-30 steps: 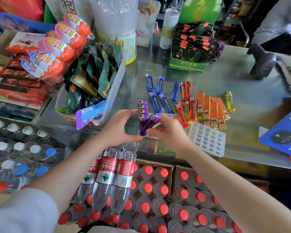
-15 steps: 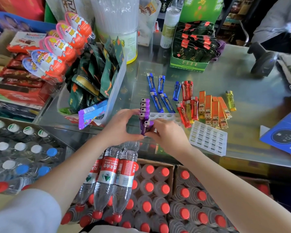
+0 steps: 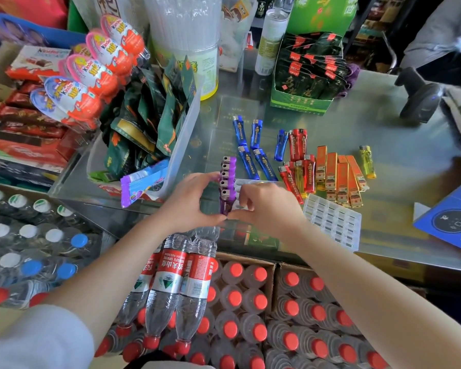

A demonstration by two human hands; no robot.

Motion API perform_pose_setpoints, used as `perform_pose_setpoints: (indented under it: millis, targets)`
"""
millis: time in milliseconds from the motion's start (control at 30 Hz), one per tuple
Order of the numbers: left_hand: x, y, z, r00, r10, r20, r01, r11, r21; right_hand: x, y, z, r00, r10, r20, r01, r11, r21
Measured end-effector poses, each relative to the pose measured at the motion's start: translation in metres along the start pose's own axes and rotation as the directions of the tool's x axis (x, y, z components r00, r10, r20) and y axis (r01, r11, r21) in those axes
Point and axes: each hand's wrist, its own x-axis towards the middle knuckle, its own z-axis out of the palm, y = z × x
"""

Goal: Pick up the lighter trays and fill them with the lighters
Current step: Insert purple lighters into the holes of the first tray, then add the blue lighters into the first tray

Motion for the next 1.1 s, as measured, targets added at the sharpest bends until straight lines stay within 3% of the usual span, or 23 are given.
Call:
perform_pose_setpoints:
  millis: [67, 100, 233, 333, 567, 667, 867, 1100]
  targets:
    - [0.0, 0.001, 0.0, 1.0, 0.009, -0.001, -0.009, 1.0, -0.012, 0.007, 0.012, -0.012, 0.996, -0.034, 0.077, 0.032, 0.999, 0.032]
    - [0.0, 0.001, -0.001, 1.0, 0.012, 0.0, -0.012, 1.0, -0.018, 0.011, 0.019, -0.016, 0.998, -0.027, 0.05, 0.024, 0.997, 0.076]
    - [0.002, 0.001, -0.002, 1.0, 0.018, 0.019, -0.017, 0.999, -0.038, 0.031, 0.04, -0.018, 0.948, 0.25, -0.196, -0.218, 0.961, 0.168]
    - [0.002, 0.0, -0.002, 0.999, 0.003, 0.037, -0.001, 0.999, -0.041, 0.046, 0.044, -0.014, 0.919, 0.36, -0.159, -0.344, 0.932, 0.116]
    - [0.002, -0.002, -0.003, 0.999, -0.018, 0.047, 0.019, 0.999, -0.032, 0.068, 0.038, -0.007, 0.888, 0.452, -0.086, -0.452, 0.892, 0.021]
    - [0.002, -0.002, -0.003, 0.999, -0.016, 0.046, 0.018, 0.999, -0.034, 0.067, 0.036, -0.006, 0.903, 0.422, -0.076, -0.42, 0.906, 0.048]
    - [0.0, 0.003, -0.004, 0.999, -0.008, 0.031, 0.009, 1.0, -0.029, 0.048, 0.032, -0.016, 0.917, 0.358, -0.178, -0.228, 0.835, 0.501]
    - [0.001, 0.003, -0.004, 1.0, 0.002, 0.006, -0.002, 0.999, -0.044, 0.025, 0.017, -0.008, 0.924, 0.274, -0.265, -0.03, 0.744, 0.667]
